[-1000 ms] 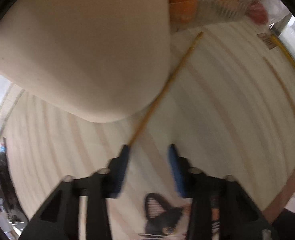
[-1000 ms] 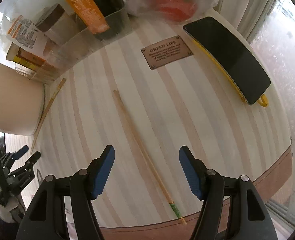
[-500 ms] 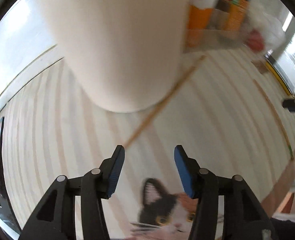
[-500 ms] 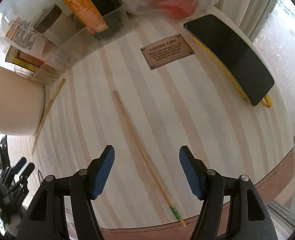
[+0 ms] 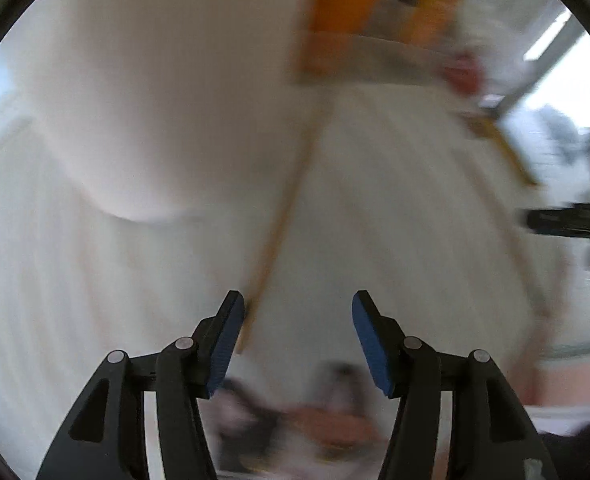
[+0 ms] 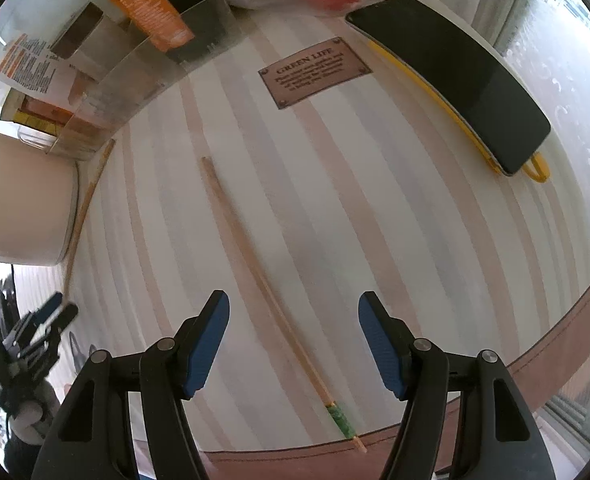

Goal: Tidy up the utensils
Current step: 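Move both open tools back down to the wooden chopsticks on the mat, then grasp a wooden chopstick with the left tool while the right tool grasps another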

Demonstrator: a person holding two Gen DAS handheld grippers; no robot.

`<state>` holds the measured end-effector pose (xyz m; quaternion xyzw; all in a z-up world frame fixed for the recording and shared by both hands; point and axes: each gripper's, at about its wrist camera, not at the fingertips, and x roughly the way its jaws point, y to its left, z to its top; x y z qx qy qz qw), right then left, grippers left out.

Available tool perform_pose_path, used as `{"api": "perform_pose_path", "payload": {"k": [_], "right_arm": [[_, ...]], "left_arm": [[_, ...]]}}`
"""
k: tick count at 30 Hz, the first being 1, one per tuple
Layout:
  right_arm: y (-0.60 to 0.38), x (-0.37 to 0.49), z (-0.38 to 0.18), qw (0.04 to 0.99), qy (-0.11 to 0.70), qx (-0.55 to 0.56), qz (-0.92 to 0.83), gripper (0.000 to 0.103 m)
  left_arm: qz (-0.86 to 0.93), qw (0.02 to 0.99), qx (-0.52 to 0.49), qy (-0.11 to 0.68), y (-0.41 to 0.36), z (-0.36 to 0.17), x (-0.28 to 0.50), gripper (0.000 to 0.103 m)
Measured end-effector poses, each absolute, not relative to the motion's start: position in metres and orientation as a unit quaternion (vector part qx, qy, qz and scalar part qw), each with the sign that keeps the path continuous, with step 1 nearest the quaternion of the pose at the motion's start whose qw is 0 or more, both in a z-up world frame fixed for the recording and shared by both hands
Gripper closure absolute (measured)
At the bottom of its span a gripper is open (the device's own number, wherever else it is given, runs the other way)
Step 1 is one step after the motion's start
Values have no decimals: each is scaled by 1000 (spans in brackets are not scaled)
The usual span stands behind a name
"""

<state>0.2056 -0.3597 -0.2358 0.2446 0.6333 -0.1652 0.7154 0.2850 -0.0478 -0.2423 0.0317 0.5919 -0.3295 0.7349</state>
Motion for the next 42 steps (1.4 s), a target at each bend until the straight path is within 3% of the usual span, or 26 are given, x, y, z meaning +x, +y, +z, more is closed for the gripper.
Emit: {"api": "perform_pose_path", "payload": {"k": [8,16,17,18,22,29,36,41,42], "right_arm": [[-376,195,-225,721,622,251,-175,34],[-377,187,-226,722,628,238,-168,34],[-374,187,-227,722,629,234,-167,34],[-372,185,-228,722,631,228,-165,34],[-365,182,-235,719,639,225,-156,34],[-355,179,-245,717,654,198,-140,34],[-336,201,-248,726,662,149,-111,35],[-313,227,-255,727,671,71,-123,51],[-307,231,-254,727,672,55,-129,59]], "left_arm": [[-303,751,60,584,-79,-215,263,50],[-299,728,155,597,-143,-232,263,53],[-296,726,160,600,-149,-235,262,56],[-293,722,162,606,-155,-239,261,69],[-267,732,169,603,-161,-241,259,99],[-184,743,124,631,-133,-244,243,99],[-83,718,3,691,-50,-250,197,99],[-55,710,-48,701,-16,-254,185,97],[-53,710,-46,701,-13,-254,185,96]]}}
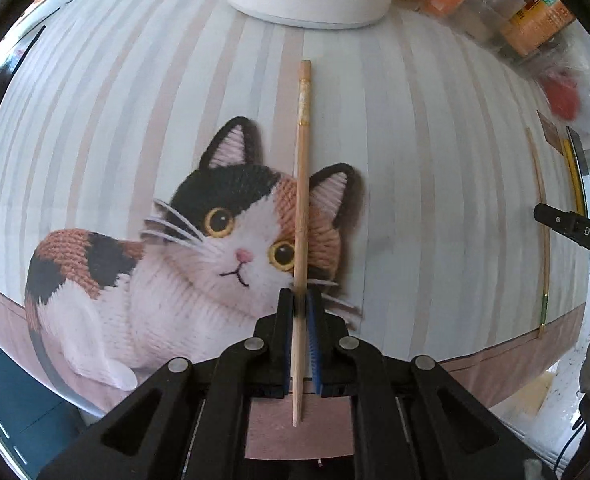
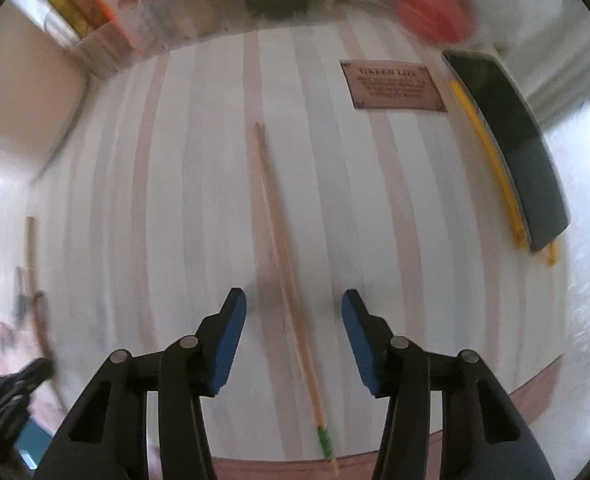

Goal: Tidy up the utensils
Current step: 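Grasp a wooden chopstick with the left tool while the right tool grasps another, then lift both wooden chopsticks and carry them over the cream holder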

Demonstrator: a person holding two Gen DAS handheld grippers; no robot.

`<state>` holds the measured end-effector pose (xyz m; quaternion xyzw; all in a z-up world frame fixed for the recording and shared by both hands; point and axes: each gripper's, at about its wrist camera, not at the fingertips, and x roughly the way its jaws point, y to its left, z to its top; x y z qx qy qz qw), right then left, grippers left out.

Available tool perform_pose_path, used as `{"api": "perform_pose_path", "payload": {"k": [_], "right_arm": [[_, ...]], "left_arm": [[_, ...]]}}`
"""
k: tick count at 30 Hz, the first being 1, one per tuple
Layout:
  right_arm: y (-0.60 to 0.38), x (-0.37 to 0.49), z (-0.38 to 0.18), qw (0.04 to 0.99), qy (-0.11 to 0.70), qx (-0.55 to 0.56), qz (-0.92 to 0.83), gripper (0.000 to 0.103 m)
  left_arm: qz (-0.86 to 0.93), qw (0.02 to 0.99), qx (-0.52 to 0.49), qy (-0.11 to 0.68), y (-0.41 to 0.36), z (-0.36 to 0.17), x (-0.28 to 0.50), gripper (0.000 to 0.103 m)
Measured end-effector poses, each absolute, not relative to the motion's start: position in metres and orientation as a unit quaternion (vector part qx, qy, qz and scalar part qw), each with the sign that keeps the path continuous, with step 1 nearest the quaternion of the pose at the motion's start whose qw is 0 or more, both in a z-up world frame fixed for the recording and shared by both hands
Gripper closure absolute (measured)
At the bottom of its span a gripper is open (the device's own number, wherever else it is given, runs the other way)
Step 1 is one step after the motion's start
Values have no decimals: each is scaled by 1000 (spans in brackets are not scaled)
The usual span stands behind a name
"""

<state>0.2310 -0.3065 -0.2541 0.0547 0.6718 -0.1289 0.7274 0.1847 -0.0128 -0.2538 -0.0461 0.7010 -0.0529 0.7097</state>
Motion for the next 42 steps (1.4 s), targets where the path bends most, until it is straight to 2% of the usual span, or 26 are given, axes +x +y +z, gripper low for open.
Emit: {"api": "perform_pose_path", "payload": {"k": [1,2,3,4,6,9,11,13,14,18,20,21,22,25,29,32,33,34,36,39,42], "right_arm": [[-302,233,-253,730,670,55,-126,73],[-297,234,-253,727,673,53,-125,78],[-292,235,-252,725,676,50,-124,90],[-289,236,-252,719,682,56,-120,93],[-282,236,-252,704,697,84,-106,95],[-270,229,-255,676,723,125,-75,96],[-259,223,-255,670,729,118,-68,96],[-249,222,-253,676,728,91,-71,96],[-247,222,-253,676,728,84,-73,96],[-248,223,-252,670,733,89,-76,96],[-252,226,-254,668,735,96,-73,96],[-259,230,-256,667,735,99,-71,96],[-264,230,-256,669,733,99,-72,96],[-278,236,-260,673,730,93,-77,96],[-282,244,-262,680,723,92,-80,95],[-279,248,-261,685,719,88,-84,95],[-278,248,-261,686,718,84,-85,94],[-276,248,-260,688,716,79,-84,94],[-269,248,-260,693,713,70,-85,94],[-257,248,-262,698,709,55,-88,95],[-249,248,-262,696,711,45,-90,95]], "left_arm": [[-49,709,-44,702,-11,-254,186,95],[-48,709,-45,702,-13,-254,188,94],[-49,711,-46,700,-15,-254,191,90],[-50,711,-49,699,-23,-256,197,86],[-54,713,-50,697,-31,-258,206,80],[-52,723,-31,688,-41,-260,221,79],[-51,727,-19,685,-49,-261,226,74],[-54,734,-22,677,-53,-261,230,63],[-52,738,-29,673,-57,-262,231,61],[-24,756,-57,652,-51,-260,233,59],[-42,750,-51,658,-54,-262,233,42],[-60,745,-41,663,-57,-265,234,24],[-81,739,-23,669,-67,-269,233,12],[-77,737,41,670,-84,-276,238,9],[-69,744,18,665,-80,-276,242,16],[-55,751,17,658,-53,-267,252,40],[-52,753,17,656,-49,-266,253,54],[-49,755,15,653,-44,-263,255,73],[-45,756,13,653,-35,-263,258,88],[-44,756,12,653,-31,-266,265,98],[-45,753,13,656,-17,-259,268,98]]}}
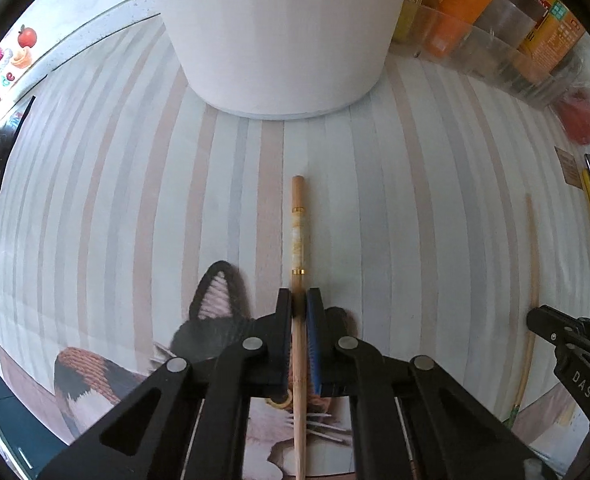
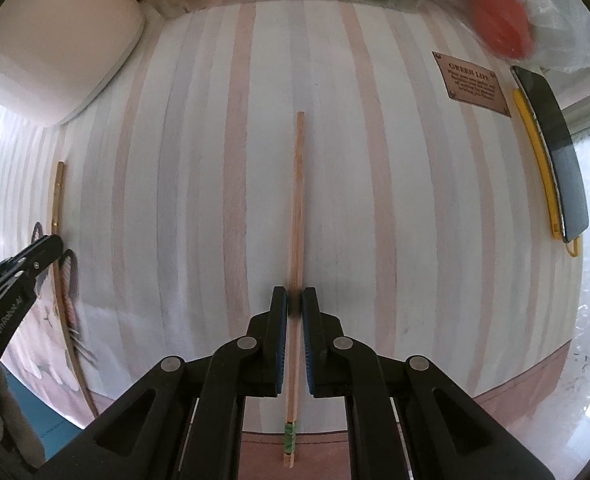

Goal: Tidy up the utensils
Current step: 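Lift both wooden chopsticks and carry them over the cream holder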

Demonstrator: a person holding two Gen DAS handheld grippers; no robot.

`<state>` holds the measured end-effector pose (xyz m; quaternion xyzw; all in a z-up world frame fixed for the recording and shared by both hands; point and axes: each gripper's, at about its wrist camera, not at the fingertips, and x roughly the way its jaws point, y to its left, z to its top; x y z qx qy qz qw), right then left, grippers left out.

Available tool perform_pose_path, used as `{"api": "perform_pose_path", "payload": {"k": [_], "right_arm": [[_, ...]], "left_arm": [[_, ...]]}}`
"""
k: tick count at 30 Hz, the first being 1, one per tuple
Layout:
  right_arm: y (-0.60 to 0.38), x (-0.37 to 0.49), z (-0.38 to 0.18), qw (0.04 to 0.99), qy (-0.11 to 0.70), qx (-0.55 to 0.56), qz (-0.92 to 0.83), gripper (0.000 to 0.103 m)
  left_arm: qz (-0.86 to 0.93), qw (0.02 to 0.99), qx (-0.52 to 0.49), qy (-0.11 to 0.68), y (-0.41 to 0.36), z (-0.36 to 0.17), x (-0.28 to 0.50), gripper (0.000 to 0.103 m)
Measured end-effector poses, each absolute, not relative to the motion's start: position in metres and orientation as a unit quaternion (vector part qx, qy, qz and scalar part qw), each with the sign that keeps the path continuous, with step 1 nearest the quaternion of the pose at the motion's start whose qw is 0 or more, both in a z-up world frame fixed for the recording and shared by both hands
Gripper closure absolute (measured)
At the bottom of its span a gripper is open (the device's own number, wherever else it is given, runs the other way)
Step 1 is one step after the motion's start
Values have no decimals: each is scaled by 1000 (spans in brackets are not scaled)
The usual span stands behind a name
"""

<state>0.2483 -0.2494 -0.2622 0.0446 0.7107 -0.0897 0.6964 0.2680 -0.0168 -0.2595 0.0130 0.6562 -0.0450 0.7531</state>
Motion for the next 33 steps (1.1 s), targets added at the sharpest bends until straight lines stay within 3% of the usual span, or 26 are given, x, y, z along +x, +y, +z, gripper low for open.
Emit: {"api": "perform_pose_path", "payload": {"k": [18,20,24,25,30,33], "right_arm": [[-208,275,-272,661,749,10,-41,95],[-200,274,-273,662,749,4,-42,91],[-188,270,-271,662,749,15,-25,57],[-181,270,-272,663,748,6,-26,56],[-162,267,-270,681,731,-14,-31,72],[-165,262,-268,689,723,-5,-46,95]], "left_arm": [[-54,730,22,681,-29,-247,271,98],[-53,727,23,684,-30,-250,270,98],[-57,724,30,686,-33,-251,273,98],[-58,724,30,686,-33,-251,274,98],[-65,724,30,686,-35,-252,275,98],[-65,725,33,685,-37,-253,274,98]]}}
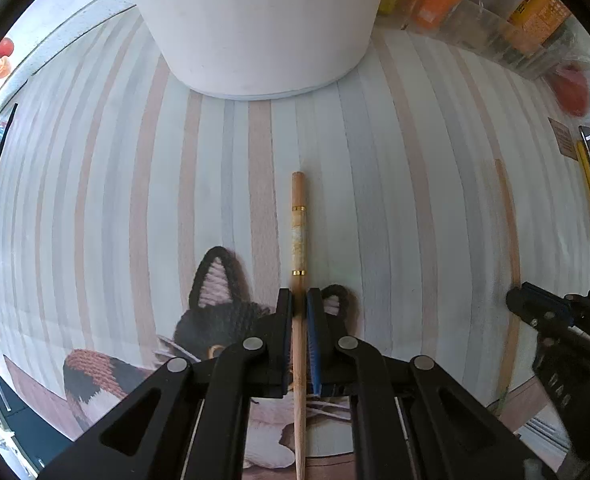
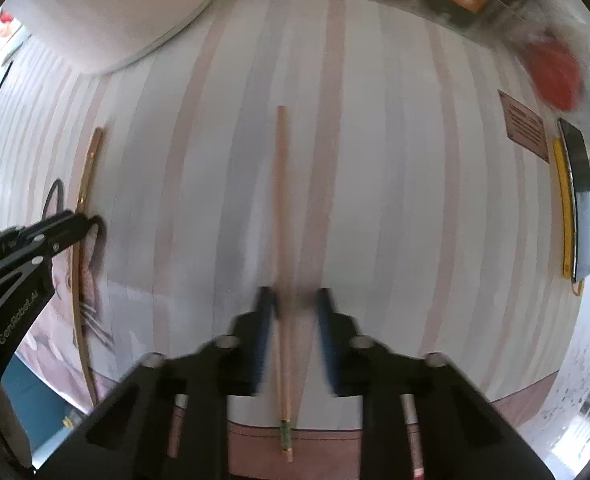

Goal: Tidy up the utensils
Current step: 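Lift both wooden chopsticks and carry them over the cream holder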

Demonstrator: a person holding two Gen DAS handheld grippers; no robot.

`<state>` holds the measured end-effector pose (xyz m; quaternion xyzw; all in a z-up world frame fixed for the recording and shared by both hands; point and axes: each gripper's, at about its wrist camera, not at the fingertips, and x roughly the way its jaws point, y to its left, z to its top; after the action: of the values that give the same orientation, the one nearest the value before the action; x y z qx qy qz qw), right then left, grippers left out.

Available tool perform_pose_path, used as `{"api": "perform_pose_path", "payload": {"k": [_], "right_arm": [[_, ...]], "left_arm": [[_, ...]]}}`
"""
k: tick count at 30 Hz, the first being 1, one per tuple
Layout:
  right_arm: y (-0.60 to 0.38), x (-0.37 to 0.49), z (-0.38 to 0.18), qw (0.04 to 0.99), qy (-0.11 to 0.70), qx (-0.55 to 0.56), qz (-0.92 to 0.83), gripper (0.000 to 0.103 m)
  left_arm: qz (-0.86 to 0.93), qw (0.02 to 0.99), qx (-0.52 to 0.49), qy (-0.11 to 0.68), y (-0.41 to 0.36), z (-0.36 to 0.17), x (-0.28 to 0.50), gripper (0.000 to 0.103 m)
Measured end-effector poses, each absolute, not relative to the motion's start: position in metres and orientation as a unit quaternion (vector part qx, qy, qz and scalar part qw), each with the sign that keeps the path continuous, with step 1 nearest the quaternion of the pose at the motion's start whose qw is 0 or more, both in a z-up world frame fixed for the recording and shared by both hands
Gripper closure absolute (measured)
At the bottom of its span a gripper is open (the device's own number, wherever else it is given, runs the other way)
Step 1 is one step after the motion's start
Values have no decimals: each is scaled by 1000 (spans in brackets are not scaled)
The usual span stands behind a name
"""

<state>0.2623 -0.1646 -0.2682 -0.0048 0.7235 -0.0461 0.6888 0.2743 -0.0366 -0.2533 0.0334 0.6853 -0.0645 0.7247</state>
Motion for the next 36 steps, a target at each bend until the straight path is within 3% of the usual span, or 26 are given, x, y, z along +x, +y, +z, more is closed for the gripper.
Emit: {"api": "perform_pose_path", "payload": {"k": [11,36], "right_arm": [[-183,239,-243,740,666,83,-27,96],[-178,253,-73,858,502,101,46,96]], "left_arm": [[-67,746,20,663,-24,-223,264,99],[-64,869,-68,486,54,-31,244,99]]}}
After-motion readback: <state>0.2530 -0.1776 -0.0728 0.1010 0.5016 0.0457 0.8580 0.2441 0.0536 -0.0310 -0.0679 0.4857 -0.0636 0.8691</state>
